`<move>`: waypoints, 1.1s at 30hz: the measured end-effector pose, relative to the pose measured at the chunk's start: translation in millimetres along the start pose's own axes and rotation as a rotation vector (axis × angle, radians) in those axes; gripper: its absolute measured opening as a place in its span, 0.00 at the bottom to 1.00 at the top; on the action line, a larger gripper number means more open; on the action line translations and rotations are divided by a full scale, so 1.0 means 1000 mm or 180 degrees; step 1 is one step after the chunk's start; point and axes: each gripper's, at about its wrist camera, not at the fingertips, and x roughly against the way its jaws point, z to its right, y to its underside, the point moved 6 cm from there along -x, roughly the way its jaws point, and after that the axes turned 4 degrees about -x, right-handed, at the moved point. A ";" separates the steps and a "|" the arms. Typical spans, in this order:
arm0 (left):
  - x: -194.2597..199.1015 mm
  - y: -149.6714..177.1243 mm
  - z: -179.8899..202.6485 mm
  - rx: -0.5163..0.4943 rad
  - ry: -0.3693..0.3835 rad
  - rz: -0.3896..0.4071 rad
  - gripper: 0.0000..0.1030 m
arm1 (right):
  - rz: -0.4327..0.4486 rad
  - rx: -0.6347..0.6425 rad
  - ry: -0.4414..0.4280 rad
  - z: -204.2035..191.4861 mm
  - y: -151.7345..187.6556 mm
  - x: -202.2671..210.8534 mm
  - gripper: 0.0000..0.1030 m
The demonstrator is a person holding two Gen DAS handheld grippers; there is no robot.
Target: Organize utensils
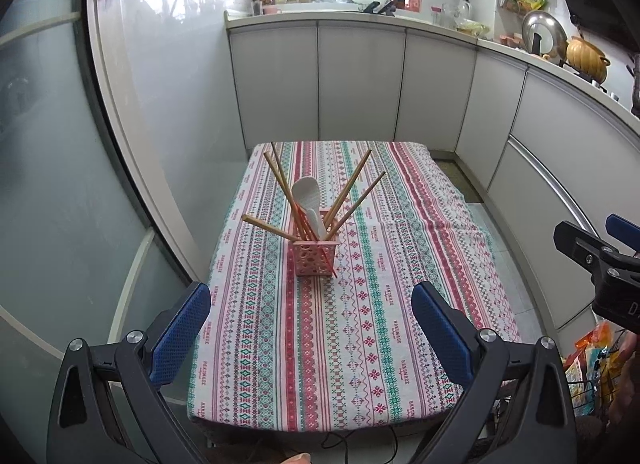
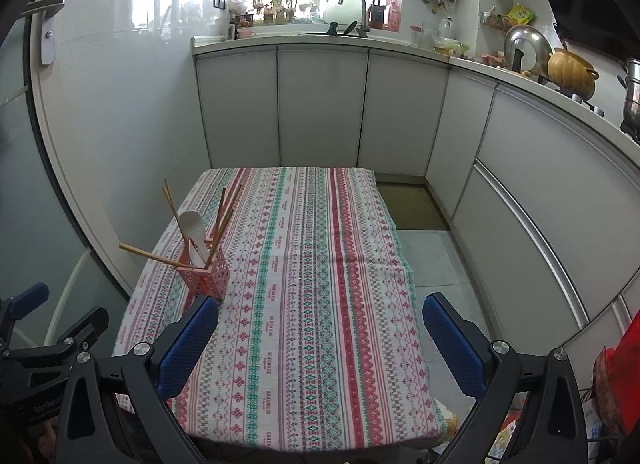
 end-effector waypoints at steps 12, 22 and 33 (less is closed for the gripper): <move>0.014 -0.002 0.005 0.0010 0.0006 0.0156 0.99 | 0.0125 -0.0017 0.0032 0.002 -0.005 0.011 1.00; 0.023 -0.007 0.001 0.0066 -0.0041 0.0246 0.99 | 0.0258 -0.0030 0.0012 -0.002 -0.010 0.027 1.00; 0.025 -0.007 0.002 0.0057 -0.0047 0.0246 0.99 | 0.0285 -0.0012 -0.0014 -0.003 -0.010 0.028 1.00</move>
